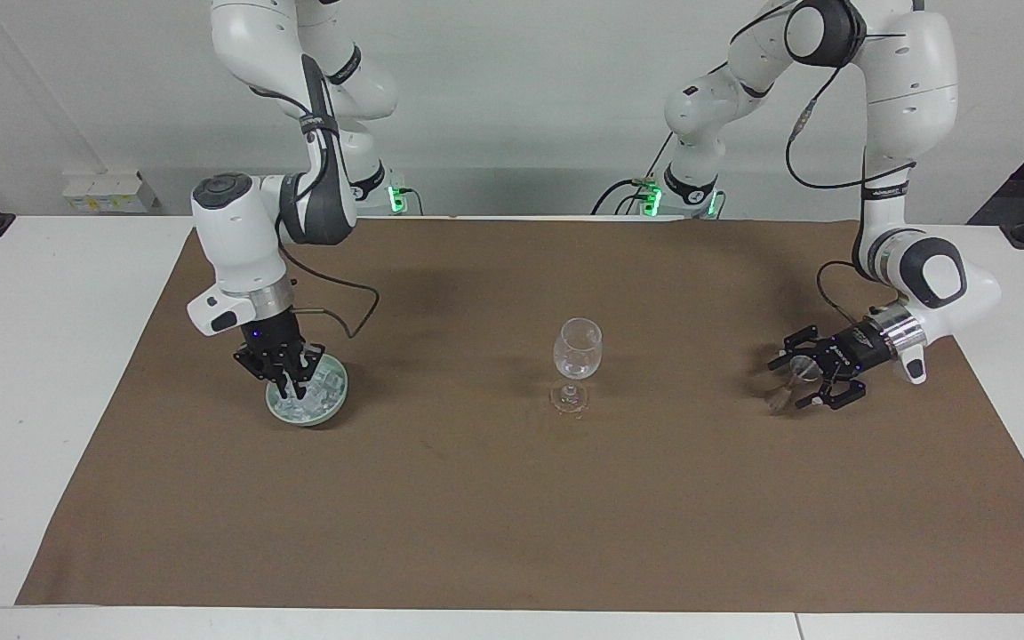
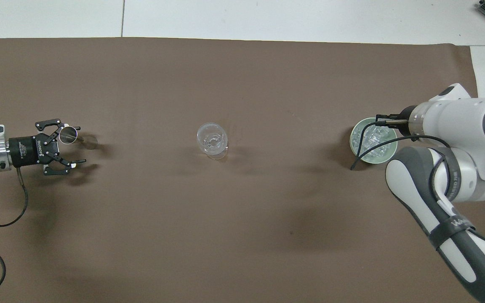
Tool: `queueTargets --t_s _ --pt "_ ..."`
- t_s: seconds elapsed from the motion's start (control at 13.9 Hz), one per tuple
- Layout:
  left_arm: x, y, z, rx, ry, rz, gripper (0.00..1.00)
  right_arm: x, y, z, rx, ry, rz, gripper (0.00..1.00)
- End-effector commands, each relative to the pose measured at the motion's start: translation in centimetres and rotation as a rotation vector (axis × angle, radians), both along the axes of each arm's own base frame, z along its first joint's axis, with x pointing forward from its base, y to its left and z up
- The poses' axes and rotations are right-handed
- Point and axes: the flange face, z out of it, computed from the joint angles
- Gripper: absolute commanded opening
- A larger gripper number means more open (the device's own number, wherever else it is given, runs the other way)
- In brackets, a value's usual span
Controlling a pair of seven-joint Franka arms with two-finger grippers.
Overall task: Pour wine and add ice with both arms
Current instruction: 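Set down the silver cup while the right gripper grasps the ice cup, then lift the ice cup with the right gripper over the wine glass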
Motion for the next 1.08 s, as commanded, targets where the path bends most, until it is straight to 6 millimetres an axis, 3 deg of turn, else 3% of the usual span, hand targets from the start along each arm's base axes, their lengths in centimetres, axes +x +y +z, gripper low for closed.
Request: queueTargets --t_s 0.0,0.14,0.36,0.65,0.87,1.01 --pt "0.0 1.4 3.3 0.126 -0.069 -0.103 1.00 0.2 0.0 4.1 -0.009 0.053 0.004 0.00" --pt "0.9 2.3 6.2 0.232 -0.111 -0.173 1.00 0.5 0.1 6.6 -0.012 0.084 0.009 0.00" --pt "2.0 2.5 12.1 0.404 -0.194 -0.283 1.00 0.6 0.1 11.8 -0.011 0.133 0.006 0.00" --pt "3.4 3.2 18.7 0.595 -0.360 -0.459 1.00 -1.2 0.3 18.6 -0.011 0.188 0.005 0.00" --pt "3.0 1.6 23.0 0.738 -0.498 -0.664 1.00 -2.2 0.9 21.3 -0.014 0.226 -0.011 0.00" --pt "2.7 -0.4 25.3 0.815 -0.562 -0.815 1.00 -2.2 3.9 21.8 -0.017 0.209 0.037 0.00"
